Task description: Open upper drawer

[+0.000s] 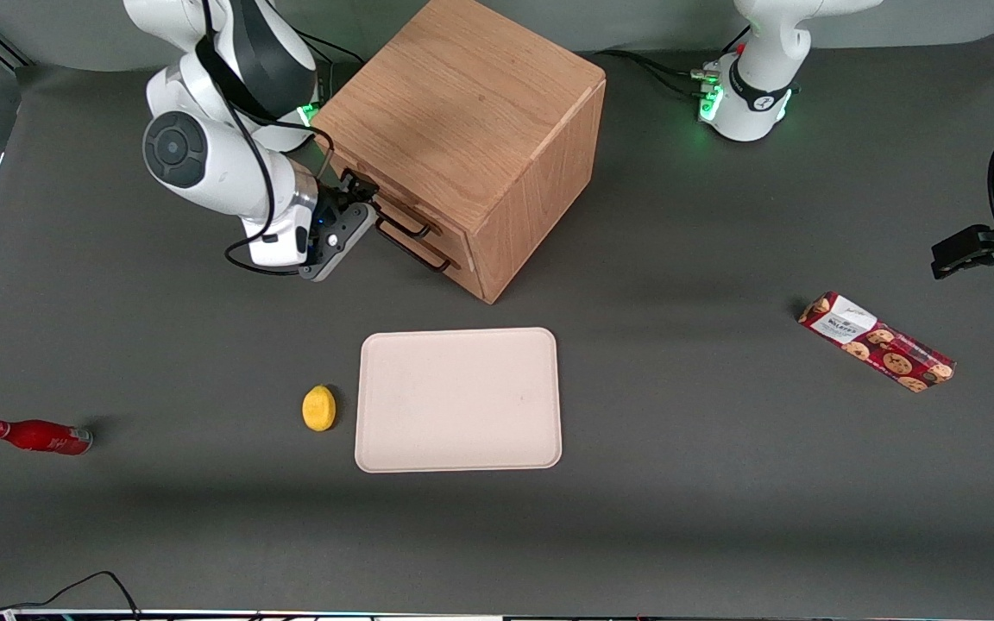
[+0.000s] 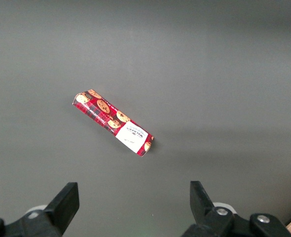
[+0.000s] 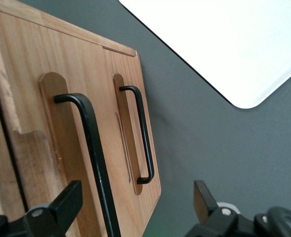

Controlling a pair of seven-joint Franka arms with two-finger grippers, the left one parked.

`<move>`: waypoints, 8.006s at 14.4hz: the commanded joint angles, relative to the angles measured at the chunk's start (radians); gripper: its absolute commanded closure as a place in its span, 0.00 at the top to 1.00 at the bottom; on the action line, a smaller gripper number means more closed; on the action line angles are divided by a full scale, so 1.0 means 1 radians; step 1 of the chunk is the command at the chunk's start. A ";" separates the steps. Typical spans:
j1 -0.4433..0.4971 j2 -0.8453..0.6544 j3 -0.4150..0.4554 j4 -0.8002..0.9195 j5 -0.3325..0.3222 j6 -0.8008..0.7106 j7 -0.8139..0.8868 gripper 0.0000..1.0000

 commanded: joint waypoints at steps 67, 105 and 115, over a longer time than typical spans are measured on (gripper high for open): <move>-0.038 0.229 -0.189 0.136 -0.175 0.188 -0.042 1.00; -0.001 -0.005 -0.575 0.388 -0.281 -0.294 -0.019 1.00; 0.005 -0.165 -0.640 0.291 -0.366 -0.291 0.345 1.00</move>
